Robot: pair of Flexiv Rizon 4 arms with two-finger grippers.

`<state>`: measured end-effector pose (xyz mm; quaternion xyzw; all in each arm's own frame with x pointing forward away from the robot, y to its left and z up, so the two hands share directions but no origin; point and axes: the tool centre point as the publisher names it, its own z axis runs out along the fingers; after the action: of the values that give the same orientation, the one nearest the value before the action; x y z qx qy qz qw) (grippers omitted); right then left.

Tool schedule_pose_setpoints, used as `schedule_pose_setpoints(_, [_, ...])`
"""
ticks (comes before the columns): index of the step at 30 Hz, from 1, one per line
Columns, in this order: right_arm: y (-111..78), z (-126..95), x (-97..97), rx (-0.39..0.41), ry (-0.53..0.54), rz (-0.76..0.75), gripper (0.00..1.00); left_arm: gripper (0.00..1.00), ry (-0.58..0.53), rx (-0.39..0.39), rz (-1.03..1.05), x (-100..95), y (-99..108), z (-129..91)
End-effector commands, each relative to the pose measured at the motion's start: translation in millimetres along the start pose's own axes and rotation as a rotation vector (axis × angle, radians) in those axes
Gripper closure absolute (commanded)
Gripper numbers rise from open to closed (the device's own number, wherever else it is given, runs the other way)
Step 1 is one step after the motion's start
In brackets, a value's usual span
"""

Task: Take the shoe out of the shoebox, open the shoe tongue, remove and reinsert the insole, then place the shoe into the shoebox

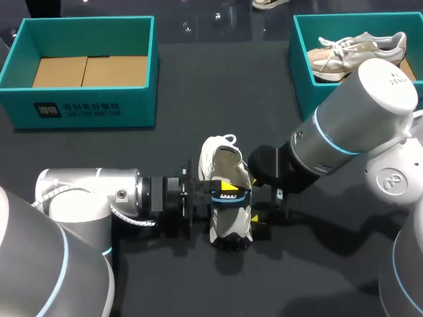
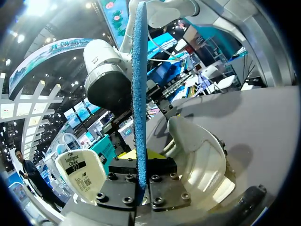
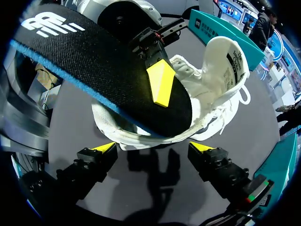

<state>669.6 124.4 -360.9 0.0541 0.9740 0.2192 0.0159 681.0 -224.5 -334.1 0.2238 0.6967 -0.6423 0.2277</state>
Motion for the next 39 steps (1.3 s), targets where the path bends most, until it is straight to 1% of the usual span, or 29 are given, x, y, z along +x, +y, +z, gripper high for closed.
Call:
schedule_pose_setpoints(1, [-0.1,1.1,1.3,0.0,-0.003,0.0,0.0,1.0,0.006,-0.021,0.001,1.1,7.3,6.0])
schedule_pose_setpoints(5, [-0.1,1.1,1.3,0.0,-0.003,0.0,0.0,1.0,0.007,-0.047,0.003,1.9,14.2,7.9])
schedule_pose_setpoints(10, [-0.1,1.1,1.3,0.0,-0.003,0.0,0.0,1.0,0.004,-0.06,0.006,2.5,19.4,9.9])
schedule_pose_setpoints(14, [-0.1,1.1,1.3,0.0,-0.003,0.0,0.0,1.0,0.005,-0.093,0.036,2.5,24.6,10.8])
schedule_pose_setpoints(20, [-0.1,1.1,1.3,0.0,-0.003,0.0,0.0,1.0,0.006,-0.11,0.045,4.0,29.0,9.8])
schedule_pose_setpoints(29, [-0.1,1.1,1.3,0.0,-0.003,0.0,0.0,1.0,0.0,-0.109,0.035,4.7,26.8,6.7])
schedule_pose_setpoints(30, [-0.1,1.1,1.3,0.0,-0.003,0.0,0.0,0.92,-0.001,-0.108,0.035,4.8,26.0,6.2])
schedule_pose_setpoints(31, [-0.1,1.1,1.3,0.0,-0.003,0.0,0.0,0.8,-0.003,-0.105,0.034,4.8,25.0,5.6])
schedule_pose_setpoints(36, [-0.1,1.1,1.3,0.0,-0.003,0.0,0.0,0.67,-0.018,-0.079,0.032,2.6,14.9,3.6])
schedule_pose_setpoints(39, [-0.1,1.1,1.3,0.0,-0.003,0.0,0.0,0.65,-0.024,-0.063,0.044,1.1,7.7,3.5])
